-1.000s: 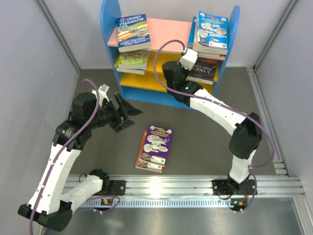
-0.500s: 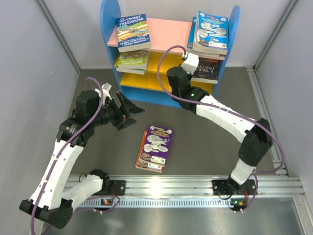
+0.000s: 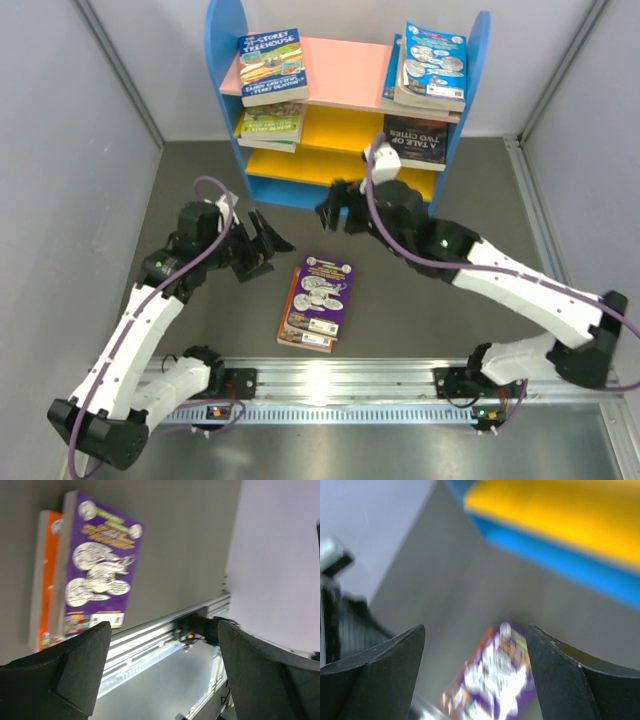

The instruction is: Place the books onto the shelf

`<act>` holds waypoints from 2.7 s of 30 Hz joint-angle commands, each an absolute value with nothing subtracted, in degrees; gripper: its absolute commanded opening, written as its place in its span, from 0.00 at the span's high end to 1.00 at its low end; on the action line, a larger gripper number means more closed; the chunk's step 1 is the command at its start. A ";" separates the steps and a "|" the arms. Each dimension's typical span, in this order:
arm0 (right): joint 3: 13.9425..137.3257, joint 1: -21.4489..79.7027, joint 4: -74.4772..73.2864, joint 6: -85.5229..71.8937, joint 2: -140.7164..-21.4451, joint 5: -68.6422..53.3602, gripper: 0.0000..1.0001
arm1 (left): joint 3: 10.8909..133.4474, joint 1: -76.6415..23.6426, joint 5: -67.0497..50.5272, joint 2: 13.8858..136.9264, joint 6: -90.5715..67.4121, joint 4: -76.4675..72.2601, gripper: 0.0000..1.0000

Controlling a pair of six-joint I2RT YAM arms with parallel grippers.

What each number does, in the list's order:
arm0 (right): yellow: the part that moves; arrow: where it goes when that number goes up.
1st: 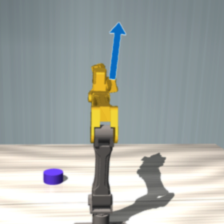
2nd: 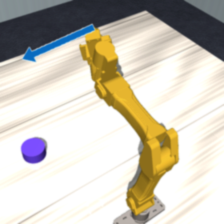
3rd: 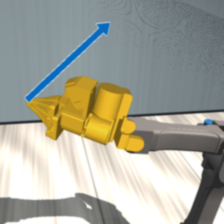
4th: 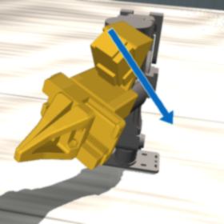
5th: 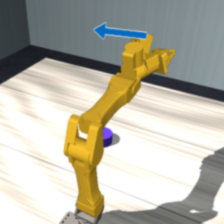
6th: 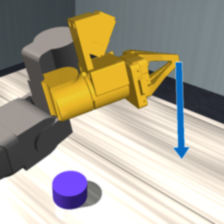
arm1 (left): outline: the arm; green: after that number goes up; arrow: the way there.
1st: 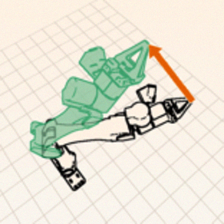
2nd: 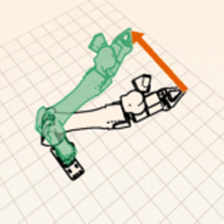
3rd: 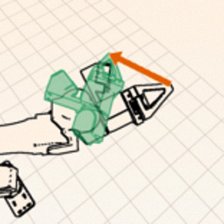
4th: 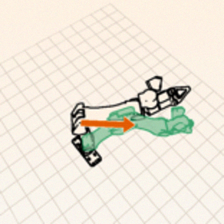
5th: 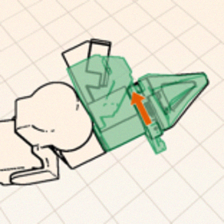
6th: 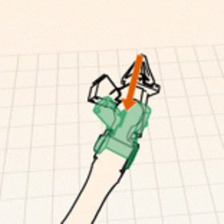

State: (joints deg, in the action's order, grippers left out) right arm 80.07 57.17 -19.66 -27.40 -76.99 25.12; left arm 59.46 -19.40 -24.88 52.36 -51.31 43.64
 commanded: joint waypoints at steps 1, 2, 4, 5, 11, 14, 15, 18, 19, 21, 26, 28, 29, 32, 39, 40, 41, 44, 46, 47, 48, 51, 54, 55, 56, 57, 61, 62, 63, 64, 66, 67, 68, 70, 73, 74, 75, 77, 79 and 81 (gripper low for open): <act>65.69 56.08 -24.00 -37.78 -71.73 8.20 0.19 | 52.31 -19.42 -23.29 51.86 -47.64 40.70 0.08; 59.39 54.77 -22.78 -39.71 -69.89 2.08 0.18 | 49.34 -19.60 -23.03 52.12 -47.64 40.17 0.08; 53.12 50.92 -15.61 -44.11 -68.39 -6.20 0.17 | 47.03 -20.65 -22.41 52.64 -47.72 38.68 0.09; 50.56 49.50 -13.90 -45.25 -68.03 -11.98 0.17 | 45.37 -21.09 -22.33 53.43 -47.90 38.06 0.09; 40.79 42.99 -2.84 -49.48 -71.53 -20.03 0.13 | 42.45 -23.55 -18.20 59.39 -47.64 32.80 0.09; 37.54 42.45 2.08 -52.55 -74.95 -21.79 0.12 | 43.06 -23.99 -17.32 64.40 -46.76 30.16 0.09; 35.79 42.45 5.59 -54.12 -75.75 -22.23 0.13 | 43.15 -24.26 -17.31 65.64 -46.76 29.36 0.09; 32.35 42.45 13.67 -57.29 -78.92 -23.73 0.13 | 42.72 -26.01 -17.14 69.95 -47.20 26.03 0.09; 31.65 42.45 15.10 -57.91 -79.88 -23.73 0.13 | 42.54 -26.89 -17.31 71.00 -47.81 25.32 0.09; 30.24 42.45 18.35 -59.32 -82.69 -24.08 0.13 | 41.58 -28.03 -17.75 73.47 -48.69 22.96 0.09; 28.48 42.45 24.07 -60.99 -86.48 -24.52 0.19 | 38.95 -32.51 -17.40 74.09 -52.73 19.17 0.10; 27.95 42.45 26.96 -61.43 -87.53 -24.87 0.27 | 37.19 -33.22 -18.28 73.92 -54.49 16.80 0.10; 27.34 42.54 28.20 -62.22 -87.80 -25.31 0.31 | 36.92 -33.40 -18.46 73.92 -54.93 16.35 0.10; 25.84 42.63 31.73 -64.41 -87.54 -26.10 0.53 | 36.65 -34.19 -18.81 74.27 -55.55 15.38 0.11; 27.42 42.63 23.94 -61.88 -80.43 -26.72 1.00 | 37.53 -34.89 -19.34 74.97 -56.07 14.76 0.11; 28.38 42.71 21.91 -61.27 -77.20 -26.28 1.00 | 38.66 -34.98 -19.16 74.36 -55.90 15.37 0.11; 29.08 42.71 19.27 -59.87 -75.34 -26.19 1.00 | 39.45 -34.98 -18.38 73.75 -55.64 17.47 0.11; 33.82 42.72 6.01 -56.17 -66.03 -24.35 1.00 | 44.37 -34.98 -14.42 69.71 -53.01 26.23 0.10; 38.64 42.71 -3.65 -53.98 -59.26 -22.51 1.00 | 48.07 -34.89 -12.31 66.28 -52.21 29.87 0.08; 40.50 42.71 -6.04 -53.53 -57.50 -21.98 1.00 | 48.86 -34.81 -11.35 65.14 -52.12 31.62 0.07; 42.26 42.37 -10.07 -53.00 -56.09 -21.80 1.00 | 49.30 -34.80 -11.08 63.91 -52.38 31.81 0.07; 49.20 41.23 -13.62 -52.21 -53.79 -23.89 1.00 | 49.57 -34.72 -11.77 59.43 -55.80 28.33 0.06; 54.39 40.96 -13.45 -54.22 -53.17 -24.87 1.00 | 48.69 -34.72 -13.53 55.12 -60.54 23.31 0.05; 56.49 40.96 -12.75 -55.45 -53.00 -24.87 1.00 | 48.60 -34.72 -13.80 54.67 -61.69 20.16 0.05; 57.30 40.87 -12.31 -56.07 -52.91 -24.87 1.00 | 48.60 -34.72 -14.06 54.32 -63.70 18.47 0.05; 58.00 40.52 -11.43 -56.94 -52.82 -24.87 1.00 | 48.69 -34.72 -14.24 54.06 -64.50 17.24 0.04; 59.59 38.94 -5.55 -63.26 -52.03 -26.10 1.00 | 49.22 -34.72 -14.77 53.09 -67.67 13.19 0.04; 59.59 38.33 -2.14 -64.59 -51.86 -26.54 1.00 | 49.22 -34.72 -14.59 52.91 -68.55 13.18 0.04; 59.59 36.93 -0.72 -65.82 -51.77 -27.41 1.00 | 48.87 -34.72 -14.50 52.13 -68.82 12.84 0.04; 59.50 36.22 1.56 -68.44 -51.59 -27.86 1.00 | 48.43 -34.63 -14.41 51.68 -69.34 12.40 0.04; 59.41 34.03 5.60 -70.83 -51.50 -29.08 1.00 | 46.42 -34.72 -13.71 49.41 -71.27 10.82 0.04; 59.24 33.32 6.93 -73.02 -51.59 -29.44 1.00 | 45.71 -34.72 -13.45 48.79 -71.80 10.29 0.04; 59.06 32.79 8.16 -74.08 -51.42 -29.79 1.00 | 45.09 -34.63 -12.93 47.91 -72.68 10.02 0.04; 58.36 31.29 11.77 -76.97 -51.24 -30.41 1.00 | 43.25 -34.63 -12.39 45.62 -73.47 9.76 0.04; 56.08 30.50 17.73 -80.94 -51.15 -30.85 1.00 | 40.35 -34.63 -11.78 42.55 -75.84 7.04 0.04; 55.12 30.50 19.32 -81.99 -51.15 -30.94 1.00 | 38.60 -34.54 -11.78 41.15 -77.85 5.73 0.04; 53.28 30.50 20.64 -83.92 -50.98 -30.76 1.00 | 37.71 -34.54 -11.69 40.52 -78.92 2.23 0.04; 51.34 30.50 24.16 -85.51 -50.72 -30.41 1.00 | 35.52 -34.54 -11.43 39.12 -82.08 -1.73 0.04; 49.23 30.50 26.27 -87.27 -50.19 -30.06 1.00 | 34.81 -34.54 -11.16 38.76 -83.84 -5.09 0.03; 48.61 30.50 26.37 -87.54 -49.92 -29.97 1.00 | 34.89 -34.54 -10.90 38.67 -84.37 -6.23 0.03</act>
State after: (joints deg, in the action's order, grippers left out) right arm 48.07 31.00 13.21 -82.85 -52.36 -29.69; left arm 35.46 -34.59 -11.90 38.81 -80.97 1.32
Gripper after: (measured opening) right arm 0.219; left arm 0.969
